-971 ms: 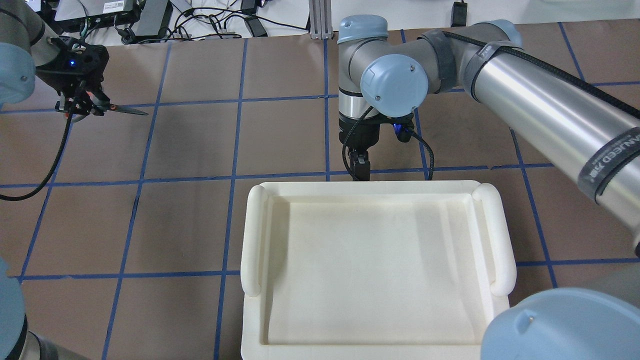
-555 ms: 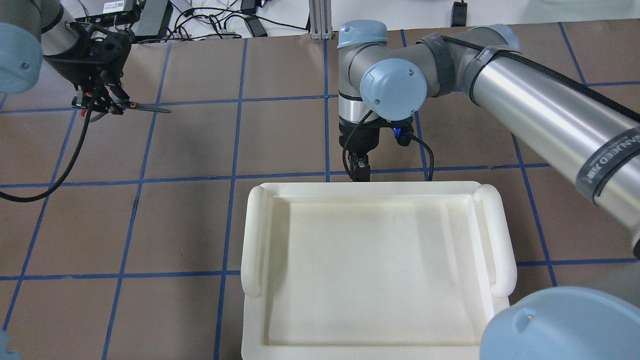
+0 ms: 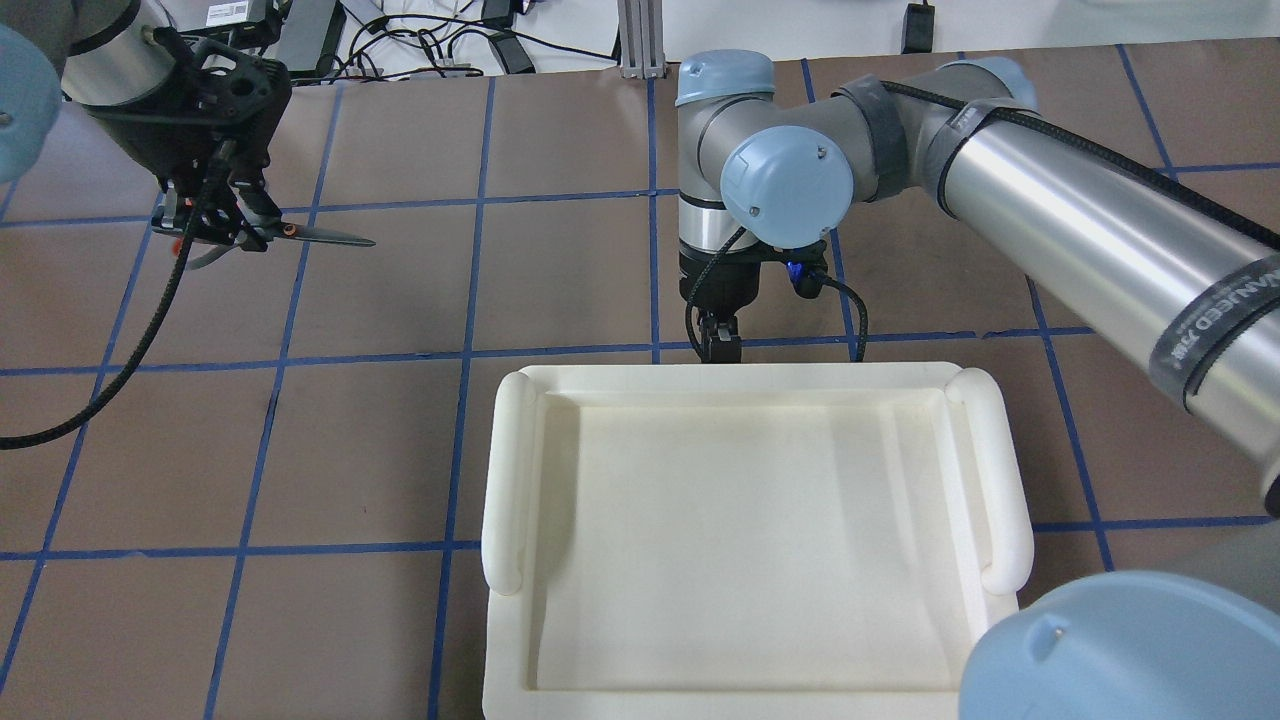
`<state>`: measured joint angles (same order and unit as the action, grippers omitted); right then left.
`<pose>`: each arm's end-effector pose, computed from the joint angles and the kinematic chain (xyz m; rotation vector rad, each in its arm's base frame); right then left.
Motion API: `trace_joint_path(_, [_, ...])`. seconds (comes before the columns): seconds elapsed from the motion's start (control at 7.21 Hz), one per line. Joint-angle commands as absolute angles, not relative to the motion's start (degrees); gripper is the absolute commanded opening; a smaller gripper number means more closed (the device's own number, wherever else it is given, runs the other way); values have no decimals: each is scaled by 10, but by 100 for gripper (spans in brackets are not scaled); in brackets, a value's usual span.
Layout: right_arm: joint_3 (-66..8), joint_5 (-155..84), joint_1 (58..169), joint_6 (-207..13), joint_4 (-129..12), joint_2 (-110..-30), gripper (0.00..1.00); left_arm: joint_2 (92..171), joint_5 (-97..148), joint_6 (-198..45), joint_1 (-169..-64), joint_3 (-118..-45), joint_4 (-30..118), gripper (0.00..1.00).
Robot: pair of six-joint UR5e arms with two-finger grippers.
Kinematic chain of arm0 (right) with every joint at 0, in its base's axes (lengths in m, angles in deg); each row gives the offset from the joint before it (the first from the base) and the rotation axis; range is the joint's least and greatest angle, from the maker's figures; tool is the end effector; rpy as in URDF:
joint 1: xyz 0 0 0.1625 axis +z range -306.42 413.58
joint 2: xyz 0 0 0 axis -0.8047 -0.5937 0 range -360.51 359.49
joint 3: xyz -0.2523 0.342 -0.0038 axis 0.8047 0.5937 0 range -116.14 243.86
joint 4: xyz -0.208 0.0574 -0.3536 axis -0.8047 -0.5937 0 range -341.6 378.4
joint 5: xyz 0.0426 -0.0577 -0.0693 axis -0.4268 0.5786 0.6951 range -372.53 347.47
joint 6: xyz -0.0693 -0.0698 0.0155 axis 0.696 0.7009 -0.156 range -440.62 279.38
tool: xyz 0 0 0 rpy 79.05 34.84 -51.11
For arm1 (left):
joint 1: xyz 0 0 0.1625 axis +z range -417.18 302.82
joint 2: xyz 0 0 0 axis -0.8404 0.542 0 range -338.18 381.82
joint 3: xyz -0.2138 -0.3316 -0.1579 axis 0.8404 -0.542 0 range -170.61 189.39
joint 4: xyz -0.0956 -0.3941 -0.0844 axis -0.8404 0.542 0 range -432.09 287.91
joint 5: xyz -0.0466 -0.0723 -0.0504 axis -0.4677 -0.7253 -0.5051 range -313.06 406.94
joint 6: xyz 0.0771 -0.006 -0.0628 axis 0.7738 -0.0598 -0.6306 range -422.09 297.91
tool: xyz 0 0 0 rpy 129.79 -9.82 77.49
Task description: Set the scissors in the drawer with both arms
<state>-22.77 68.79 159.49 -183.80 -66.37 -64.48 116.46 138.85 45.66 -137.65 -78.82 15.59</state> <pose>0.3045 -0.5273 0.2596 -1.9351 -1.9544 -0.5258 -0.0413 -0.5392 0.4661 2.3677 2.0498 0.0520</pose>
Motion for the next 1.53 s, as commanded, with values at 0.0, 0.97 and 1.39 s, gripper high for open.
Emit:
trace_joint_path(0.0, [-228, 689, 1595, -1838, -691, -638, 100, 1148, 1386, 447, -1394, -789, 169, 0])
trace_joint_path(0.97, [-219, 697, 1594, -1813, -772, -638, 100, 1167, 1393, 382, -1439, -798, 147, 0])
trace_joint_path(1.39, [-213, 699, 1592, -1804, -772, -638, 100, 1166, 1393, 385, -1439, -799, 147, 0])
